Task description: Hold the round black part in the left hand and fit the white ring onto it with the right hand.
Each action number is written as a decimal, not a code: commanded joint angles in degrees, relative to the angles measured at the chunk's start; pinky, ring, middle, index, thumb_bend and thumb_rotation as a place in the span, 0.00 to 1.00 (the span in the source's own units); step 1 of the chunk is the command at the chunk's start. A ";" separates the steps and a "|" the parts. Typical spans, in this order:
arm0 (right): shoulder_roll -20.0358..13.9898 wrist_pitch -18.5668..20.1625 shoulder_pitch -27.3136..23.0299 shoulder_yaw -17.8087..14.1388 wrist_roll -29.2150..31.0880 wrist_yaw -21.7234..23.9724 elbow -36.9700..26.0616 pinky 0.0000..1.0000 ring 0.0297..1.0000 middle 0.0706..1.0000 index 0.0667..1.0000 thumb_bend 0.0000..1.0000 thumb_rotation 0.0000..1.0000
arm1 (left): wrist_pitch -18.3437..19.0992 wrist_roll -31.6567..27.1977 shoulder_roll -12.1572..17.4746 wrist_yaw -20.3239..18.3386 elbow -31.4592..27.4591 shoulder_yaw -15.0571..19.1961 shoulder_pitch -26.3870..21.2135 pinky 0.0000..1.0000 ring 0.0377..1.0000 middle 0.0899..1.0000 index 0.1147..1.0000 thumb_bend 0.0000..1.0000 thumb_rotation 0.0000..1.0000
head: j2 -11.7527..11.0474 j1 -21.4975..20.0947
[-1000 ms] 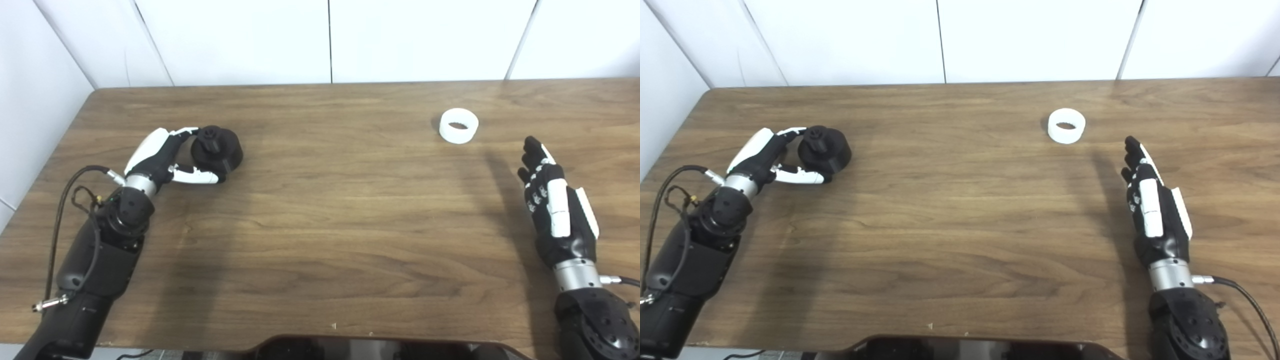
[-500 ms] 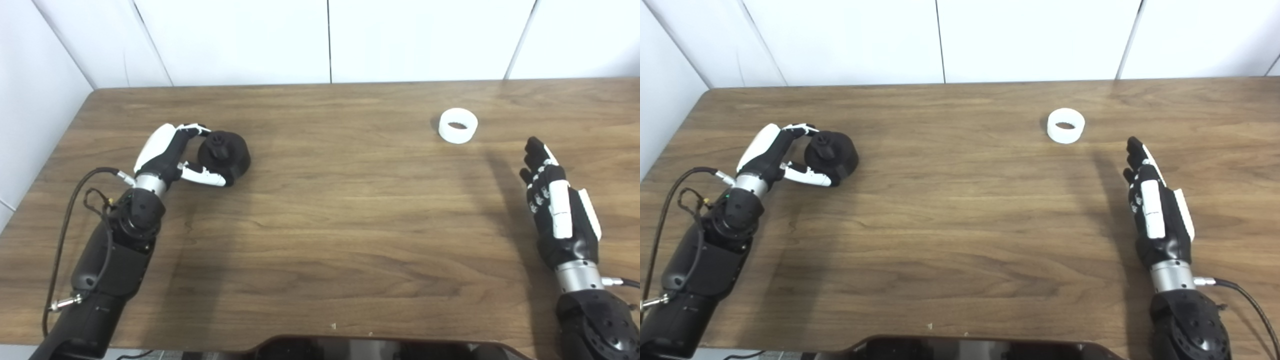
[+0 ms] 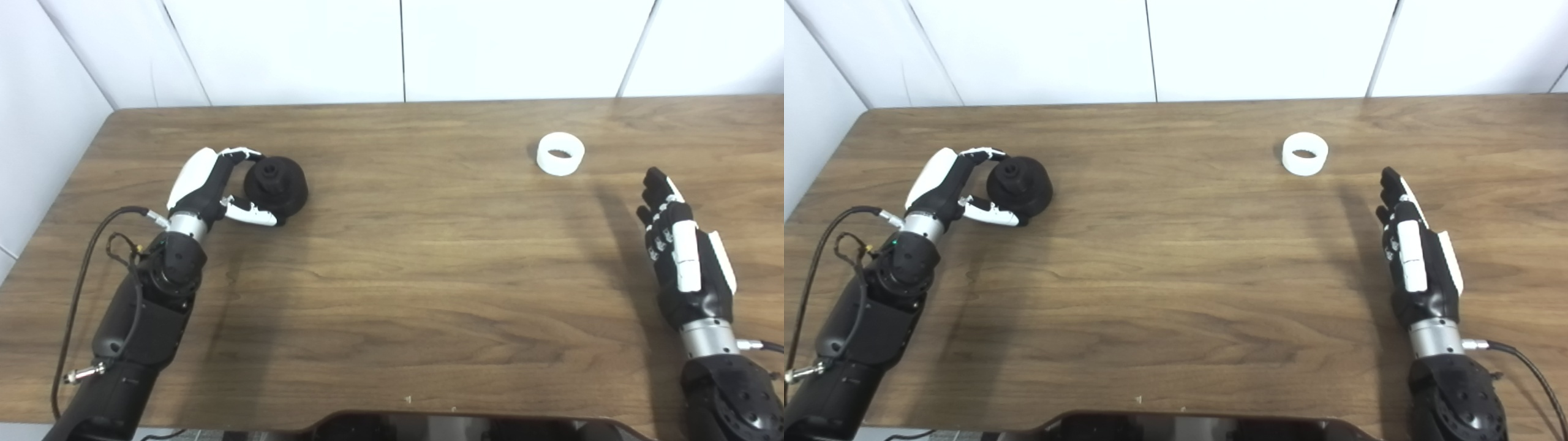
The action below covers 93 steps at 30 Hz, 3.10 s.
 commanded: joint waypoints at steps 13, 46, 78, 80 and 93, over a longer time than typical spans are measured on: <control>0.18 0.05 -0.37 0.98 -0.40 0.01 0.29 1.00 1.00 0.97 0.95 0.67 0.92 | 0.14 0.76 -0.56 -3.71 -8.32 -1.83 2.18 0.88 0.95 0.87 0.43 0.52 0.07 | 0.44 -0.41; 0.96 0.88 0.46 2.20 -1.73 -0.39 -0.85 1.00 1.00 0.98 0.98 0.64 0.97 | -3.41 6.64 -11.41 -8.71 -19.31 -17.10 9.22 0.91 0.96 0.88 0.43 0.52 0.08 | 0.50 -3.46; 0.22 2.69 0.44 1.73 -0.32 0.32 -2.34 1.00 1.00 0.98 0.99 0.64 0.96 | 1.28 8.14 -11.75 -13.82 -26.56 -20.11 13.73 0.92 1.00 0.92 0.43 0.52 0.09 | 1.57 -3.46; 0.25 2.78 0.28 1.49 0.12 0.28 -2.32 1.00 1.00 0.98 0.99 0.64 0.95 | 0.99 8.47 -11.63 -13.50 -26.16 -20.14 13.65 0.92 0.99 0.92 0.43 0.52 0.09 | 1.59 -3.30; -6.40 0.02 -8.34 3.00 -18.98 -3.67 -3.41 0.89 0.91 0.90 0.86 0.77 0.45 | 0.49 8.80 -11.04 -12.88 -24.67 -19.93 13.39 0.93 0.99 0.92 0.43 0.52 0.09 | 1.29 -3.86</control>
